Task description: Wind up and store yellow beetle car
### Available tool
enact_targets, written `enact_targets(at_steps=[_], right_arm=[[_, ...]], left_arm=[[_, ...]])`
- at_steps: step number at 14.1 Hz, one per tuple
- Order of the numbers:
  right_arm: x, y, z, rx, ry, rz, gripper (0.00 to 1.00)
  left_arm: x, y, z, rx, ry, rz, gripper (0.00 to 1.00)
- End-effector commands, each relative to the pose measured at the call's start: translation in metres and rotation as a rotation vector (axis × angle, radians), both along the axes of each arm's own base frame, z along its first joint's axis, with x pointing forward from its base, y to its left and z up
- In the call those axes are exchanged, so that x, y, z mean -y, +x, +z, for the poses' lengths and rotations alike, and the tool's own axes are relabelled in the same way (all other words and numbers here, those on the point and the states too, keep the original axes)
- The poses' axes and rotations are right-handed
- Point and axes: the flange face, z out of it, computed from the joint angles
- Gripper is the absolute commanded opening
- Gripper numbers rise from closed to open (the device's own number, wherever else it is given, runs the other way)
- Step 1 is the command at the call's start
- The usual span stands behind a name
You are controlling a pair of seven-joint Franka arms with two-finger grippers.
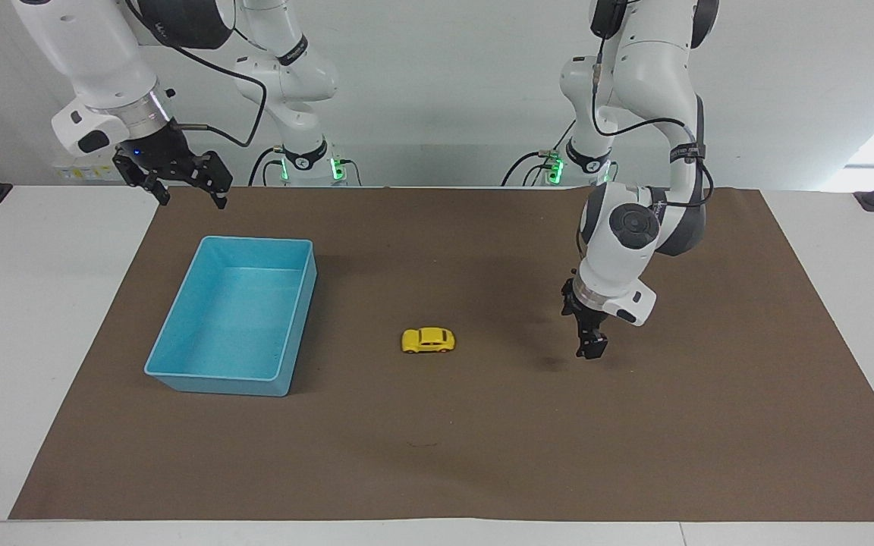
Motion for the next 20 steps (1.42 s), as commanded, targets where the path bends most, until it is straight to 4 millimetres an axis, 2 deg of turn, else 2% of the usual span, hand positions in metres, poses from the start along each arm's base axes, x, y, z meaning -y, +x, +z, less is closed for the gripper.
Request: enact_targets(at_steps=[1,7,10,13,14,15,20], right_arm=[[0.0,-0.005,0.004,0.0,0.022,0.012,1.0],[0.0,-0.005,0.003,-0.002,0.022,0.012,1.0],[0.0,-0.005,0.003,-0.002,0.022,0.012,1.0],[-0.001,-0.005,0.004,0.0,0.022,0.013,1.0],[0.0,-0.005,0.003,-0.002,0.022,0.012,1.0],[0.0,-0.005,0.004,0.0,0.022,0.012,1.0],[0.003,-0.005,0.003,-0.002,0.022,0.006,1.0]], left_arm=[[-0.001,-0.005,0.029,0.016,-0.004,0.009,1.0],[-0.005,0.002,0.07,0.055,-0.018,0.011,1.0],[-0.007,0.0,0.083,0.074,-0.024,0.008,1.0],[-0.026,-0.002,0.118,0.119,-0.034,0.026,1.0],[-0.042,0.001,0.126,0.126,-0.035,0.046,1.0],[-0.051,0.0,0.133,0.127,-0.035,0.048,1.0],[-0.062,-0.003,0.169,0.16,-0.03,-0.062,1.0]])
